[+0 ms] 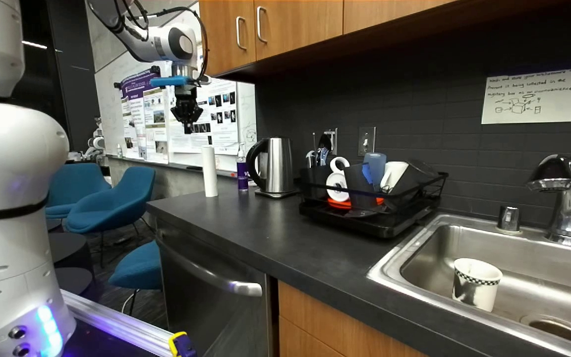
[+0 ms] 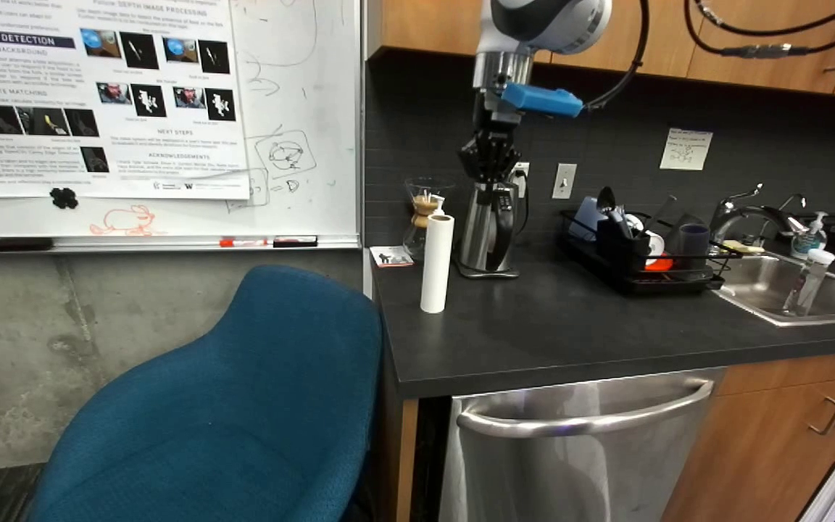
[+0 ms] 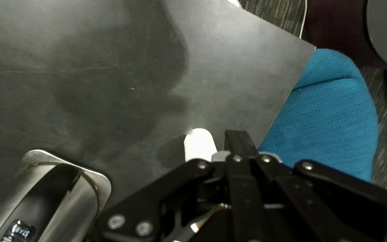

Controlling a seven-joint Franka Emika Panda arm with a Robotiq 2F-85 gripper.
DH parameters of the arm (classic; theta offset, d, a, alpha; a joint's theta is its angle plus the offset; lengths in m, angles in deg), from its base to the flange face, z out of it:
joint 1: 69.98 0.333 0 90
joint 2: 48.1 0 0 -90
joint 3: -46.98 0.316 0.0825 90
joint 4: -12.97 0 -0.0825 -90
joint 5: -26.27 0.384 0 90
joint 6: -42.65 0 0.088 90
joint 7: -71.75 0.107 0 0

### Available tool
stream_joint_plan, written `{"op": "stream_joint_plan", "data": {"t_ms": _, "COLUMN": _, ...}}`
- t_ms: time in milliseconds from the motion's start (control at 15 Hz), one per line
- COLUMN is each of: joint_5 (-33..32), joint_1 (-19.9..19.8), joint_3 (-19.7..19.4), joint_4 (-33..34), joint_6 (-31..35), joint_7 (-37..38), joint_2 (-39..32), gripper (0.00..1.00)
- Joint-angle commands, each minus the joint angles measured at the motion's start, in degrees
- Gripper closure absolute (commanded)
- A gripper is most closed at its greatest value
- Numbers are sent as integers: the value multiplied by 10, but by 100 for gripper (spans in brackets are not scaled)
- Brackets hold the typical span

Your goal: Move the paper towel roll to the left.

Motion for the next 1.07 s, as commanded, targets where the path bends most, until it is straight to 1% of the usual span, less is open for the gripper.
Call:
{"op": "stream_joint_plan", "data": {"t_ms": 0, "joint_5": 15, "joint_1": -8, "joint_3": 10, "joint_4": -123, "joint_6": 35, "joint_7": -17, "joint_2": 99, "gripper": 79}}
{"op": "stream_joint_plan", "data": {"t_ms": 67, "joint_5": 15, "joint_1": -8, "joint_3": 11, "joint_4": -149, "joint_6": 39, "joint_7": -15, "joint_2": 120, "gripper": 73}}
{"op": "stream_joint_plan", "data": {"t_ms": 200, "joint_5": 18, "joint_1": -9, "joint_3": 13, "joint_4": -199, "joint_6": 46, "joint_7": -9, "joint_2": 158, "gripper": 64}}
{"op": "stream_joint_plan", "data": {"t_ms": 533, "joint_5": 20, "joint_1": -26, "joint_3": 3, "joint_4": -300, "joint_6": 62, "joint_7": -15, "joint_2": 249, "gripper": 31}}
{"op": "stream_joint_plan", "data": {"t_ms": 800, "joint_5": 24, "joint_1": -38, "joint_3": -3, "joint_4": -378, "joint_6": 52, "joint_7": -25, "joint_2": 333, "gripper": 4}}
{"op": "stream_joint_plan", "data": {"t_ms": 867, "joint_5": 26, "joint_1": -40, "joint_3": -5, "joint_4": -398, "joint_6": 50, "joint_7": -29, "joint_2": 353, "gripper": 1}}
{"op": "stream_joint_plan", "data": {"t_ms": 1000, "joint_5": 28, "joint_1": -40, "joint_3": -6, "joint_4": -438, "joint_6": 37, "joint_7": -35, "joint_2": 396, "gripper": 0}}
